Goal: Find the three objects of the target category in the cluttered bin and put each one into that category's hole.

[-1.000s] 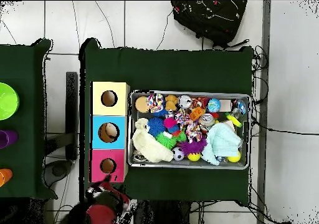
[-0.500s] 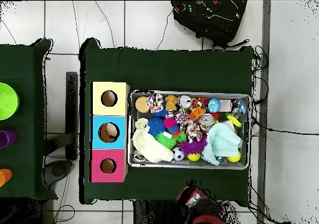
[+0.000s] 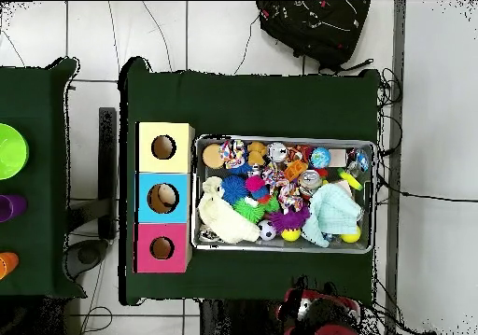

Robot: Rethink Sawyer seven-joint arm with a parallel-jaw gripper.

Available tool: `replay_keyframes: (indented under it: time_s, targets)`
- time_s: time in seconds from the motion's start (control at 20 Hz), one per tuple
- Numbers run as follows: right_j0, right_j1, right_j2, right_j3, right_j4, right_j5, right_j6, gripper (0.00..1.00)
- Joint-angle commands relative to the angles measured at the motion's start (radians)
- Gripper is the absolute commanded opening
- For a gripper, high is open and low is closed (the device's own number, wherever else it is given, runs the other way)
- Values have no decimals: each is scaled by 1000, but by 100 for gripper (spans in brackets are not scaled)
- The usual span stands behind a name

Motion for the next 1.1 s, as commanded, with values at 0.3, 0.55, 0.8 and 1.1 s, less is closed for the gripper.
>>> replay_keyframes:
  time_s: [0.3,0.55,0.8,1.1]
  targets:
    - [453,109,-17,143,22,-105,614,100]
    - [691,253,-138,6,52,-91,844,100]
    - [886,353,-386,-113,-26,-149,955,100]
    - [1191,812,-761,-68,160,-662,1177,100]
